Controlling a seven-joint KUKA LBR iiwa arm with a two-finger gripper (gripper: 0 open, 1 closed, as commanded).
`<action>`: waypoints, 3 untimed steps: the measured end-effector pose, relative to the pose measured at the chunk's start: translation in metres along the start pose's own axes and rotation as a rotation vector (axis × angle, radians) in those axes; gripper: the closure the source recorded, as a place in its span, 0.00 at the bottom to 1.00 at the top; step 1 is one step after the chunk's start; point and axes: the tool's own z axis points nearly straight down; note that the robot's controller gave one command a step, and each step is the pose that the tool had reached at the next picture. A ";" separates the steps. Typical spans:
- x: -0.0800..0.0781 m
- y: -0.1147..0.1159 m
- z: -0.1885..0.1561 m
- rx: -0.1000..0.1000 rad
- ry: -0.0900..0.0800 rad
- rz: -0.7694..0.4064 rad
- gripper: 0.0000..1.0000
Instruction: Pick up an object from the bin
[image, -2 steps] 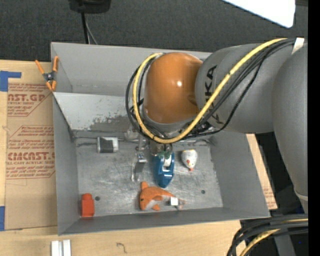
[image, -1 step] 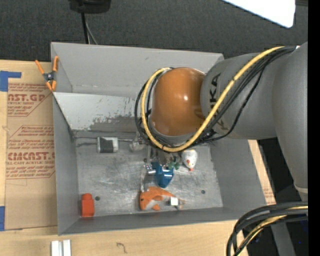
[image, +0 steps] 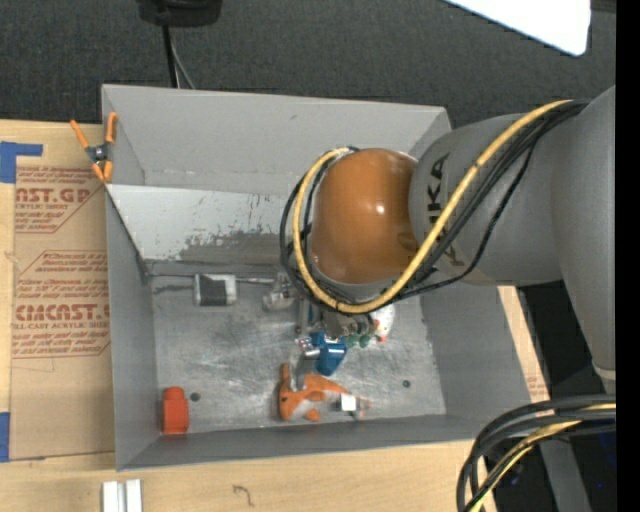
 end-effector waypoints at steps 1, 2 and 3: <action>0.018 -0.004 0.067 0.002 0.001 -0.140 0.00; -0.010 -0.039 0.082 -0.003 0.012 -0.304 1.00; -0.010 -0.039 0.082 -0.003 0.012 -0.304 1.00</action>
Offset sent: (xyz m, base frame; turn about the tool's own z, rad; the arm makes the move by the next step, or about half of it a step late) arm 0.0171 -0.0383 -0.0848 -0.3044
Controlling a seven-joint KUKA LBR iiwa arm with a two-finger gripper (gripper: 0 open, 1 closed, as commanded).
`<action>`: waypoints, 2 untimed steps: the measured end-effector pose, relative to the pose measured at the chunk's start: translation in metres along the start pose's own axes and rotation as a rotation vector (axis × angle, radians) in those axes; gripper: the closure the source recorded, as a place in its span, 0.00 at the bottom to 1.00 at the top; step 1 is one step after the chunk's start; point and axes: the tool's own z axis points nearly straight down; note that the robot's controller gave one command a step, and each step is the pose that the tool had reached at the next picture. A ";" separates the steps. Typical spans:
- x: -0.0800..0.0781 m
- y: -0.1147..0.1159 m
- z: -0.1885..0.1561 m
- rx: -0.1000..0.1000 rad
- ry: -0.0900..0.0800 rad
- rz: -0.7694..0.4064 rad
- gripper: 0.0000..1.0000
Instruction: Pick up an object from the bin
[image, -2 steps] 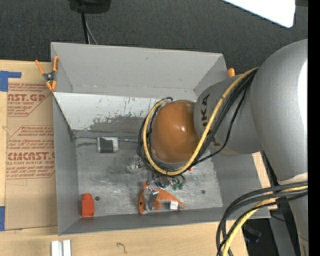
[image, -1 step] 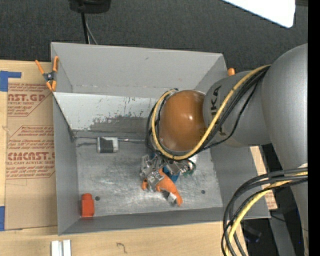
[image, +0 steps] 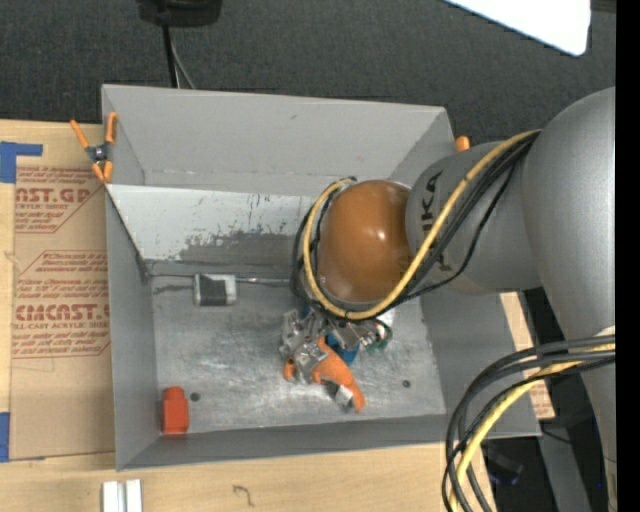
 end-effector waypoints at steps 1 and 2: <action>0.045 -0.085 -0.119 0.009 -0.007 -0.726 1.00; 0.044 -0.082 -0.117 0.005 -0.008 -0.729 1.00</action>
Offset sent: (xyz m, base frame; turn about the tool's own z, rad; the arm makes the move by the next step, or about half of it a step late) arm 0.0000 0.0000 0.0000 0.0000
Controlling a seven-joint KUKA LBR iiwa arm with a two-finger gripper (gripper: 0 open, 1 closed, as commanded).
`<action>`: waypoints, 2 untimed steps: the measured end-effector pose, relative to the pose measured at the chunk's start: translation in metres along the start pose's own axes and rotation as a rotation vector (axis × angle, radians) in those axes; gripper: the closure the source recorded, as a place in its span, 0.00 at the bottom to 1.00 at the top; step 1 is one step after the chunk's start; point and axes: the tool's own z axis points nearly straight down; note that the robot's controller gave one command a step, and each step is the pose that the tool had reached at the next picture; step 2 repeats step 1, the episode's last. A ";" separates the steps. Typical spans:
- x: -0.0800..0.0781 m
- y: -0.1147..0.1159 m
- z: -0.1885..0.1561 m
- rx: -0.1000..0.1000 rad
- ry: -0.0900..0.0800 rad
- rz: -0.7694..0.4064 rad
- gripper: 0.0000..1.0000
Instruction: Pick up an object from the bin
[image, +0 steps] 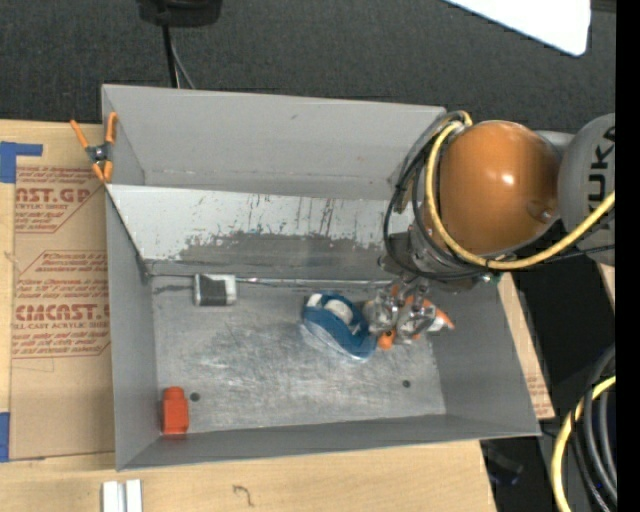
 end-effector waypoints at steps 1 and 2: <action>0.000 -0.002 -0.039 -0.006 0.002 -0.053 1.00; 0.000 -0.002 -0.039 -0.006 0.002 -0.053 1.00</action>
Offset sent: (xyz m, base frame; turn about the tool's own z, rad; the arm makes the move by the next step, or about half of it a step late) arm -0.0186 -0.0369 0.1091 -0.1172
